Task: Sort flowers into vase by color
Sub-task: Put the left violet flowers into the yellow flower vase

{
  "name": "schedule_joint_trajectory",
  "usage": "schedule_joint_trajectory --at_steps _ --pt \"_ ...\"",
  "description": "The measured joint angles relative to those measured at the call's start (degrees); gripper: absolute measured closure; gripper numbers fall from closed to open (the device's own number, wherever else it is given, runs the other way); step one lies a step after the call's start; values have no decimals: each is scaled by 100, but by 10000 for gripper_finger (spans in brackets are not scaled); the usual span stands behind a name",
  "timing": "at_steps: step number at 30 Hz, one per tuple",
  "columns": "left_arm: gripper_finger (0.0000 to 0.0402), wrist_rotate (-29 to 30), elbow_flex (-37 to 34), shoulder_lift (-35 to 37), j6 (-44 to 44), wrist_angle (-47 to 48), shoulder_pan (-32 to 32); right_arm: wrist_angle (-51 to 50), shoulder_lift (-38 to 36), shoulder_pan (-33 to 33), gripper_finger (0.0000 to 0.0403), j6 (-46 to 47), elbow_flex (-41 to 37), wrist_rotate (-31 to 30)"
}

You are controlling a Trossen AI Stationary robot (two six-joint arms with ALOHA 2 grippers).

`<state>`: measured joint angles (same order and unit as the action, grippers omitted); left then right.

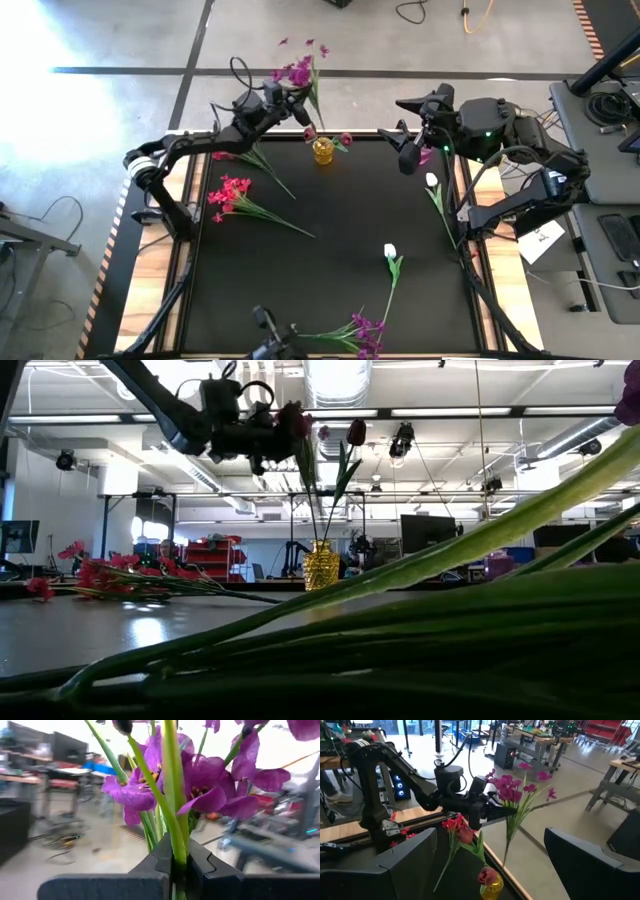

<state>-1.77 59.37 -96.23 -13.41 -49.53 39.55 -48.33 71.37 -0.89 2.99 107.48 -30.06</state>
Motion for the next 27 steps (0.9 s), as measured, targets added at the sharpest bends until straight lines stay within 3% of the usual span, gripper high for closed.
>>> schedule_joint_trajectory --at_steps 8,19,27 --pt "400 -373 -339 -78 -204 -183 -2 10 4 0 42 2 -2 0" --pt "396 -784 -468 -2 426 118 -17 16 2 -26 42 -66 -2 -9" --pt "323 -997 -483 81 943 430 -35 -14 40 -26 42 -62 -2 -3"
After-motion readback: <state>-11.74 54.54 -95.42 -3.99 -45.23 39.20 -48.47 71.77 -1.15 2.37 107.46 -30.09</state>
